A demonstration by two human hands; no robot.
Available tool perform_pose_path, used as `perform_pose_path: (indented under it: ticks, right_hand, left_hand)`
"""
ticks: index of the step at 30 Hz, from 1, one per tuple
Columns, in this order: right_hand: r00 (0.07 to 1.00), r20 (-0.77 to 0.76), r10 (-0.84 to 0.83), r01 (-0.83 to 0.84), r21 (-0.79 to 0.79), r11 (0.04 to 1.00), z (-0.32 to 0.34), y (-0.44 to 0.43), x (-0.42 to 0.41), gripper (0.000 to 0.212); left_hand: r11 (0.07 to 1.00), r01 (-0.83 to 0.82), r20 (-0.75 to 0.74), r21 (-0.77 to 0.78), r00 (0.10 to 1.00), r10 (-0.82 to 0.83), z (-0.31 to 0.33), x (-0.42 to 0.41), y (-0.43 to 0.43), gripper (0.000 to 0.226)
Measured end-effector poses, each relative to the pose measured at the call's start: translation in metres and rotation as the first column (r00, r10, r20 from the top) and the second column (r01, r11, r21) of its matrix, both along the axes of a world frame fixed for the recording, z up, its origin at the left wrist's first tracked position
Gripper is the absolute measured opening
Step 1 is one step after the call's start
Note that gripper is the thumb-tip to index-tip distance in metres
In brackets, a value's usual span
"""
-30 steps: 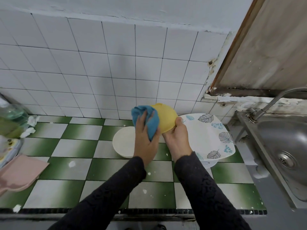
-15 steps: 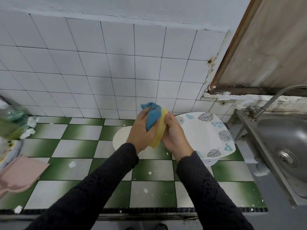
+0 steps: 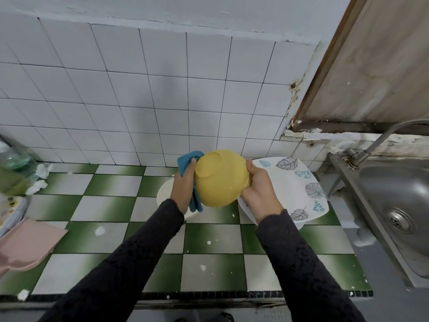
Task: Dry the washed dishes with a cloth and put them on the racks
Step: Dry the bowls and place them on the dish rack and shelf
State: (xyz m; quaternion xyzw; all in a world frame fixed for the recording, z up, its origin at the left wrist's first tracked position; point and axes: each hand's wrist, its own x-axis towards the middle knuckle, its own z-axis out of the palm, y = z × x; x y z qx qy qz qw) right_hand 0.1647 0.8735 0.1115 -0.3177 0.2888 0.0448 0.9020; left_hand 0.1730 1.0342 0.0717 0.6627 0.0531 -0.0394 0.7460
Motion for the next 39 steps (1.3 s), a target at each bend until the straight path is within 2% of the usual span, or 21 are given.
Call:
perform_pose_path:
  ticks: [2,4,7,9,10,12,13,15,17,19,22,26,27,29,32,34,35,39]
  right_hand:
    - [0.996,-0.004,-0.089,0.089,0.155,0.984,0.0,0.001,0.003,0.02]
    - [0.99,0.027,-0.136,0.127,0.221,0.967,-0.001,0.002,0.006,0.024]
    - [0.981,0.081,-0.176,0.145,0.296,0.944,-0.002,0.005,0.011,0.03]
    - [0.981,0.139,-0.134,0.086,0.308,0.948,-0.005,0.009,0.013,0.035]
    - [0.983,0.153,-0.101,0.055,0.283,0.957,-0.007,0.012,0.013,0.04]
    - [0.984,0.177,-0.025,-0.011,0.202,0.979,-0.011,0.017,0.013,0.046]
    - [0.982,0.187,0.014,-0.045,0.162,0.986,-0.013,0.018,0.012,0.048]
    - [0.98,0.18,0.086,-0.106,0.104,0.989,-0.013,0.019,0.007,0.042]
    - [0.968,0.187,0.169,-0.19,0.099,0.977,-0.01,0.018,0.003,0.035]
    - [0.947,0.211,0.242,-0.269,0.109,0.957,-0.006,0.017,0.0,0.039]
    - [0.911,0.26,0.32,-0.346,0.06,0.936,-0.003,0.016,0.002,0.055]
    - [0.847,0.284,0.45,-0.454,-0.057,0.889,0.001,0.012,0.006,0.078]
    - [0.833,0.279,0.477,-0.472,-0.091,0.877,0.001,0.011,0.008,0.08]
    - [0.812,0.228,0.538,-0.49,-0.234,0.84,-0.001,0.007,0.009,0.078]
    - [0.803,0.069,0.592,-0.454,-0.574,0.682,-0.001,0.001,0.008,0.07]
    - [0.842,0.009,0.54,-0.366,-0.725,0.583,0.0,-0.003,0.01,0.061]
    - [0.869,0.013,0.495,-0.319,-0.75,0.579,0.0,-0.005,0.011,0.057]
    - [0.969,0.132,0.208,-0.04,-0.75,0.66,-0.011,-0.019,0.007,0.042]
  left_hand:
    - [0.995,-0.075,-0.079,-0.071,0.994,0.069,-0.007,-0.003,-0.005,0.033]
    - [0.99,-0.124,-0.076,-0.059,0.99,0.12,-0.009,-0.01,-0.011,0.043]
    - [0.982,-0.157,0.129,0.11,0.981,0.142,-0.013,-0.024,-0.021,0.054]
    - [0.963,-0.1,0.352,0.249,0.936,0.006,-0.013,-0.028,-0.024,0.053]
    - [0.919,-0.089,0.459,0.384,0.882,-0.106,-0.013,-0.027,-0.024,0.058]
    - [0.747,-0.169,0.598,0.643,0.72,-0.352,-0.017,-0.019,-0.022,0.063]
    - [0.688,-0.209,0.624,0.695,0.649,-0.434,-0.016,-0.015,-0.02,0.064]
    - [0.641,-0.225,0.634,0.734,0.567,-0.526,-0.014,-0.007,-0.013,0.066]
    - [0.615,-0.205,0.61,0.761,0.547,-0.573,-0.01,-0.002,-0.008,0.071]
    - [0.58,-0.24,0.605,0.778,0.537,-0.589,-0.007,0.001,-0.006,0.074]
    - [0.537,-0.292,0.594,0.791,0.575,-0.562,-0.01,0.003,-0.008,0.08]
    - [0.593,-0.251,0.581,0.765,0.665,-0.468,-0.01,0.001,-0.014,0.078]
    - [0.632,-0.235,0.588,0.739,0.682,-0.434,-0.008,0.001,-0.015,0.073]
    - [0.767,-0.152,0.591,0.624,0.733,-0.335,-0.001,0.004,-0.013,0.066]
    - [0.905,-0.083,0.534,0.418,0.828,-0.171,0.0,0.008,-0.003,0.068]
    - [0.941,-0.071,0.431,0.33,0.899,-0.083,-0.002,0.007,0.003,0.065]
    - [0.95,-0.068,0.392,0.304,0.918,-0.06,-0.003,0.006,0.005,0.06]
    - [0.971,-0.1,0.33,0.217,0.944,0.024,-0.011,0.005,0.013,0.047]
